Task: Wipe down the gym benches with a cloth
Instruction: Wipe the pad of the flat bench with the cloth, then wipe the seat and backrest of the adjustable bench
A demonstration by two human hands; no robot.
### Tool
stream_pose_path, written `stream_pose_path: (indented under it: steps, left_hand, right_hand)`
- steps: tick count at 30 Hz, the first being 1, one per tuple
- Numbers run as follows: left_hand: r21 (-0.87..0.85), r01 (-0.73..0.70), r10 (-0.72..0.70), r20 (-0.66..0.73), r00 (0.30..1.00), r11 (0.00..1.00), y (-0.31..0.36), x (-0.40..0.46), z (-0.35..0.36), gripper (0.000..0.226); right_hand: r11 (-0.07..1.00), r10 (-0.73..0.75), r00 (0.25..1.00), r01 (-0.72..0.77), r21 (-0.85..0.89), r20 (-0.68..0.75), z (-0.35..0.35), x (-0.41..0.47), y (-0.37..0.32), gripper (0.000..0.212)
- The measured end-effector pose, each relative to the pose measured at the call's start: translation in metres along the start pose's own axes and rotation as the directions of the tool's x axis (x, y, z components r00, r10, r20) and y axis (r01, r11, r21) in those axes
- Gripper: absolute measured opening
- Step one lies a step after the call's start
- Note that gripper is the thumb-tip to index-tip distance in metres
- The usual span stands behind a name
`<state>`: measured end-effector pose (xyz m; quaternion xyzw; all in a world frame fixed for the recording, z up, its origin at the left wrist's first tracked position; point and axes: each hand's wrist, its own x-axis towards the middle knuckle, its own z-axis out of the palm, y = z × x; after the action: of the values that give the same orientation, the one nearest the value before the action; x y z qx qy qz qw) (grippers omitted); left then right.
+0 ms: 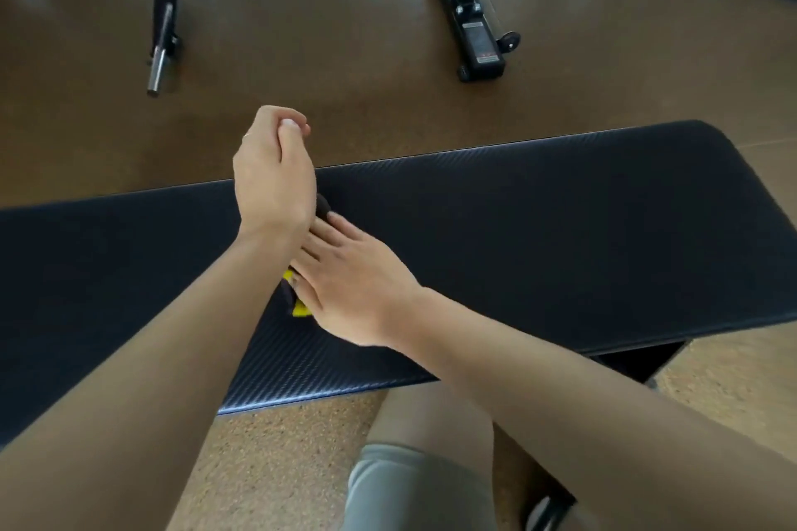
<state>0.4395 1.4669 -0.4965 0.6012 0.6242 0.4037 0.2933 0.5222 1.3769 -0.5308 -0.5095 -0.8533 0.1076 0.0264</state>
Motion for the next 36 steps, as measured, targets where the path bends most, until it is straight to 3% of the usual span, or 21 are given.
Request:
stream_pose_path:
  steps: [2, 4, 8, 12, 14, 16, 19, 21, 22, 25, 27, 28, 30, 33, 36]
  left_hand:
    - [0.029, -0.034, 0.033, 0.044, 0.998, 0.999, 0.007, -0.001, 0.008, 0.031]
    - [0.043, -0.069, 0.065, 0.089, 0.994, 0.997, 0.014, -0.005, 0.018, 0.029]
    - [0.087, -0.121, 0.103, 0.194, 0.976, 0.989, 0.028, -0.022, 0.04, 0.029]
    - [0.09, -0.153, 0.124, 0.272, 0.954, 0.984, 0.047, -0.038, 0.064, 0.028]
    - [0.103, -0.177, 0.14, 0.292, 0.946, 0.979, 0.059, -0.043, 0.075, 0.027]
    - [0.115, -0.176, 0.132, 0.315, 0.94, 0.978, 0.073, -0.049, 0.083, 0.026]
    - [0.161, -0.12, 0.054, 0.364, 0.93, 0.98, 0.097, -0.06, 0.084, 0.024]
    - [0.206, -0.068, -0.024, 0.414, 0.91, 0.976, 0.117, -0.066, 0.076, 0.024]
    - [0.221, -0.033, -0.069, 0.439, 0.896, 0.975, 0.129, -0.069, 0.07, 0.025]
    - [0.235, 0.068, -0.184, 0.519, 0.835, 0.97, 0.176, -0.071, 0.045, 0.03]
    - [0.216, 0.147, -0.248, 0.583, 0.774, 0.965, 0.214, -0.069, 0.025, 0.036]
    - [0.205, 0.182, -0.271, 0.619, 0.737, 0.962, 0.233, -0.067, 0.014, 0.04]
    - [0.185, 0.213, -0.281, 0.694, 0.663, 0.959, 0.269, -0.064, -0.009, 0.049]
    - [0.159, 0.235, -0.265, 0.799, 0.54, 0.959, 0.328, -0.06, -0.051, 0.061]
    - [0.169, 0.218, -0.248, 0.874, 0.418, 0.961, 0.387, -0.058, -0.089, 0.061]
  right_hand:
    - [0.998, -0.062, 0.998, 0.061, 0.016, 0.03, -0.002, -0.031, 0.019, 0.055]
    - [1.0, -0.016, 0.998, 0.015, 0.012, 0.057, -0.006, -0.058, 0.054, 0.056]
    - [0.946, 0.317, 0.949, -0.316, -0.066, -0.003, -0.027, -0.098, 0.14, 0.055]
    - [0.862, 0.506, 0.857, -0.506, 0.025, -0.1, -0.023, -0.097, 0.153, 0.054]
    - [0.866, 0.5, 0.853, -0.497, 0.055, -0.152, -0.011, -0.096, 0.137, 0.053]
    - [0.915, 0.404, 0.894, -0.4, 0.061, -0.192, 0.001, -0.112, 0.121, 0.052]
    - [0.96, 0.278, 0.949, -0.28, 0.008, -0.148, 0.0, -0.139, 0.109, 0.044]
    - [0.925, 0.326, 0.945, -0.311, 0.219, -0.037, -0.028, -0.145, 0.107, 0.035]
    - [0.829, 0.407, 0.912, -0.395, 0.395, 0.057, -0.054, -0.142, 0.107, 0.031]
    - [0.298, 0.607, 0.703, -0.634, 0.714, 0.371, -0.122, -0.133, 0.117, 0.034]
    - [-0.087, 0.614, 0.625, -0.554, 0.828, 0.482, -0.166, -0.139, 0.116, 0.037]
    - [-0.273, 0.573, 0.622, -0.469, 0.84, 0.533, -0.191, -0.144, 0.112, 0.039]
    - [-0.516, 0.447, 0.687, -0.325, 0.792, 0.573, -0.246, -0.162, 0.102, 0.04]
    - [-0.681, 0.246, 0.782, -0.281, 0.677, 0.572, -0.329, -0.183, 0.083, 0.04]
    - [-0.674, 0.199, 0.751, -0.361, 0.644, 0.63, -0.4, -0.201, 0.064, 0.049]
